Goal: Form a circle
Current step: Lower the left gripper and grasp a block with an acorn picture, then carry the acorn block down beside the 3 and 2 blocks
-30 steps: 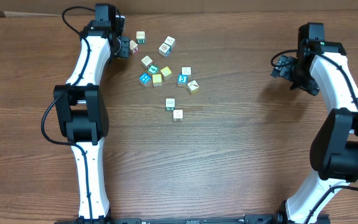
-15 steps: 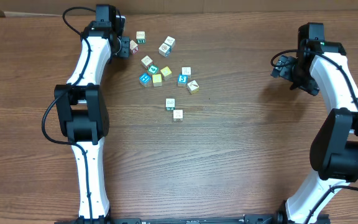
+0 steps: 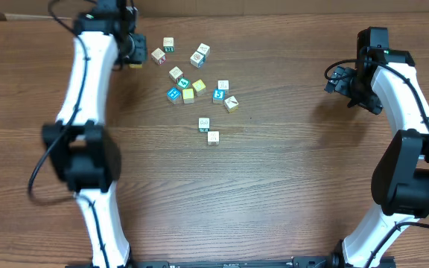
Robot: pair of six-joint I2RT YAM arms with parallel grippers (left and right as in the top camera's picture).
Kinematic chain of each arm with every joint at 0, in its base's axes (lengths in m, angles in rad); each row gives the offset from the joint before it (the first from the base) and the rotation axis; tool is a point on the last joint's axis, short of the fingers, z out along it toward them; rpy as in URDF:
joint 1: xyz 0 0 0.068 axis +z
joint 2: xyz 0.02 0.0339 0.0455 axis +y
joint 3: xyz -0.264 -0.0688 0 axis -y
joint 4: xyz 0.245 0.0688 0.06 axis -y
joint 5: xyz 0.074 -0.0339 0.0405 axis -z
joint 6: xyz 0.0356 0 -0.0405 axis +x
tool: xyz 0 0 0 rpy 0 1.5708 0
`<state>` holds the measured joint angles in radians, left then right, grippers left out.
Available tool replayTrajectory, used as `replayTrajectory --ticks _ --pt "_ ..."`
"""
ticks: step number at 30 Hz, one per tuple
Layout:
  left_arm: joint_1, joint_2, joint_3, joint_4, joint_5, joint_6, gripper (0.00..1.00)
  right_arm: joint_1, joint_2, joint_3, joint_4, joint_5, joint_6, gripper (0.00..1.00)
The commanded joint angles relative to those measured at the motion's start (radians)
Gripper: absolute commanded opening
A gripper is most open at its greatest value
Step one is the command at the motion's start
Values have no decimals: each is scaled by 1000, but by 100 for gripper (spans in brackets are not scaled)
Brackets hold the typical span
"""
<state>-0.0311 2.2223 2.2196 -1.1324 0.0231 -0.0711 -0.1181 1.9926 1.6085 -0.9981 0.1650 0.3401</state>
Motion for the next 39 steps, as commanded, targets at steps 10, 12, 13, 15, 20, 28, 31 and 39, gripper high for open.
replayTrajectory --ticks 10,12,13,15,20,28,31,39 --pt "-52 -310 29 -341 114 -50 10 -1 -25 21 1 10 -1 100" --pt "-65 -312 28 -392 100 -66 8 -1 -25 21 1 10 -1 100" --pt "-72 -312 25 -417 96 -69 8 -1 -25 21 1 10 -1 100" --pt "-84 -312 15 -454 90 -79 6 -1 -25 21 1 10 -1 100" --pt "-140 -311 -54 -492 15 -157 6 -1 -25 21 1 10 -1 100" --pt "-260 -311 -272 -407 -106 -304 7 -1 -25 21 1 10 -1 100" --pt "-285 -311 -383 -320 -134 -368 6 -1 -25 21 1 10 -1 100" --pt "-303 -311 -663 -53 -120 -401 9 -1 -25 21 1 10 -1 100"
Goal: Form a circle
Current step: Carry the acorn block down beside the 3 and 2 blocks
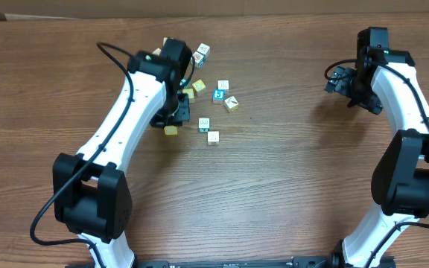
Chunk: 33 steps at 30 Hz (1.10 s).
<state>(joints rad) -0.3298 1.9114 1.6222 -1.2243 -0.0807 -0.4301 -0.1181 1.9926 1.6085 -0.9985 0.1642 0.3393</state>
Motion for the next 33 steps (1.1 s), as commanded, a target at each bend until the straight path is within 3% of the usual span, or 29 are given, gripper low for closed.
replayTrajectory --ticks 1,19,27,33 --pt "-5 0 -98 76 -6 -42 9 -1 -25 21 2 11 0 100" --pt "-51 0 -361 436 23 -37 11 -1 -25 21 2 11 0 100" --pt "-71 0 -365 444 21 -19 20 -1 -25 21 2 11 0 100" --pt "-71 0 -365 443 22 -19 33 -1 -25 21 2 11 0 100"
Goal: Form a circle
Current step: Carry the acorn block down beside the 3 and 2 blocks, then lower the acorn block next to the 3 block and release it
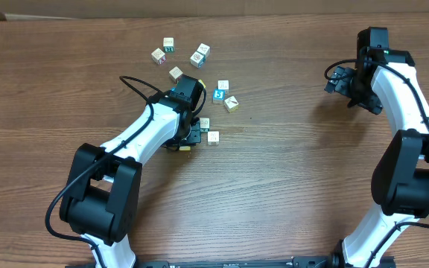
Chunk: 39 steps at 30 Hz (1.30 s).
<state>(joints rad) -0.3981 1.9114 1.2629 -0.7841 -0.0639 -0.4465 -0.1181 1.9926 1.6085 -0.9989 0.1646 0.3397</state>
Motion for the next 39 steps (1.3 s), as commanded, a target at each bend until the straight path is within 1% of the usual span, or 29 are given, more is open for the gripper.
replayTrajectory --ticks 1,5,8,18,20,23,25,29,39 --pt "-2 0 -6 3 5 -3 34 -1 -25 21 2 11 -1 100" --pt "-2 0 -6 1 5 -3 41 -1 -25 21 2 11 -1 100" --pt "-2 0 -6 -8 6 -3 41 -1 -25 21 2 11 -1 100" --pt "-2 0 -7 6 6 -3 16 -1 -25 21 2 11 -1 100" --pt "-2 0 -7 20 16 -2 15 -1 -25 21 2 11 -1 100" --pt "-3 0 -7 39 40 0 15 -1 -25 21 2 11 -1 100" --pt "-3 0 -7 51 61 23 17 -1 -25 21 2 11 -1 100" --pt "-3 0 -7 68 91 51 22 -1 -25 21 2 11 -1 100" --pt "-10 0 -7 68 91 51 22 -1 -25 21 2 11 -1 100"
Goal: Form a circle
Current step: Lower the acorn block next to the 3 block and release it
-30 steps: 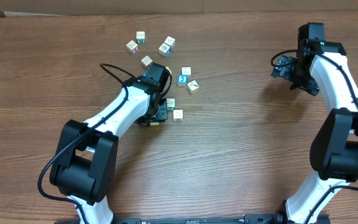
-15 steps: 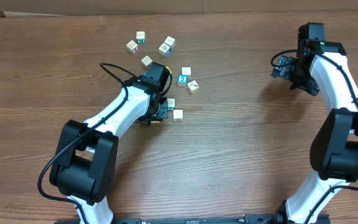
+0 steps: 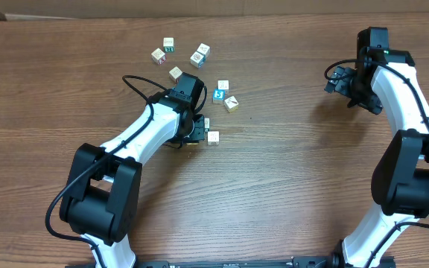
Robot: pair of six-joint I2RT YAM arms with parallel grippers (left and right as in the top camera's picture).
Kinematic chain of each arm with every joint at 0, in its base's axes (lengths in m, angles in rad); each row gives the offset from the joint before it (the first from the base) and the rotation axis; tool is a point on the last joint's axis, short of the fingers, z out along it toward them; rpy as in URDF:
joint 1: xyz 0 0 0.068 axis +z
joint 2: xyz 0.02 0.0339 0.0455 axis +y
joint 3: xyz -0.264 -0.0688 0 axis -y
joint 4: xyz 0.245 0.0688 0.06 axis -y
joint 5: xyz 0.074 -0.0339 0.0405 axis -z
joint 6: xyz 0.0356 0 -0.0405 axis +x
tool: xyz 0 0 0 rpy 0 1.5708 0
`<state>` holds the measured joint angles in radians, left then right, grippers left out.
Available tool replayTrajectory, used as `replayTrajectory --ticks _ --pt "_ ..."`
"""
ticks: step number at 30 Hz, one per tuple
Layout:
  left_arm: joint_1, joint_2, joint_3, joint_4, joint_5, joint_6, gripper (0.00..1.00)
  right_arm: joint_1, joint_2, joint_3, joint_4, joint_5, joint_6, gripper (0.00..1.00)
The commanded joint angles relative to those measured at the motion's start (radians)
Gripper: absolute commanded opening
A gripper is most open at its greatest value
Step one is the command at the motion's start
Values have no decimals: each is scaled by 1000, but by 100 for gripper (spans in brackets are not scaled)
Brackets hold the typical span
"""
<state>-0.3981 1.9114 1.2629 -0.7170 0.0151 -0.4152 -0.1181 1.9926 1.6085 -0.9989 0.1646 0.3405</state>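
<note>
Small picture cubes lie scattered at the back middle of the table: a pair (image 3: 163, 50) at the far left, two white ones (image 3: 199, 54), a tan one (image 3: 176, 73), and a group with a blue cube (image 3: 218, 95) and a tan cube (image 3: 232, 103). A white cube (image 3: 213, 137) lies nearest me. My left gripper (image 3: 194, 138) reaches down just left of it, with a yellow cube (image 3: 191, 142) at its fingertips, low over the table. The left arm hides other cubes. My right gripper (image 3: 331, 80) hangs far right, open and holding nothing.
The wooden table (image 3: 289, 186) spreads brown all around the cubes. A cardboard edge (image 3: 199, 6) runs along the back. The left arm's black cable (image 3: 136, 80) loops over the table near the tan cube.
My left gripper has shifted slightly right with the yellow cube, closer to the white cube nearest me. The right arm has not moved.
My left gripper was at the far left back with a yellow cube at its tips. Then it was over the middle cluster, the yellow cube below it. Later it stood lower, by the two nearest cubes, and now sits tight beside the white one.
</note>
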Motion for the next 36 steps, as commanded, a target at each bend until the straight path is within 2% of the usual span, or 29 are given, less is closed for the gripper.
replayTrajectory --ticks 1,11,15,18,24,36 --pt "-13 0 -7 1 12 19 22 -1 -25 21 2 11 -2 100" --pt "-22 0 -7 0 7 19 31 -1 -25 21 2 11 -2 100" --pt "-22 0 -7 0 8 19 41 -1 -25 21 2 11 -2 100" --pt "-22 0 -7 -3 8 19 44 -1 -25 21 2 11 -2 100" --pt "-22 0 -11 -5 8 19 32 -1 -25 21 2 11 -2 100" --pt "-22 0 -13 0 11 19 30 -1 -25 21 2 11 -2 100"
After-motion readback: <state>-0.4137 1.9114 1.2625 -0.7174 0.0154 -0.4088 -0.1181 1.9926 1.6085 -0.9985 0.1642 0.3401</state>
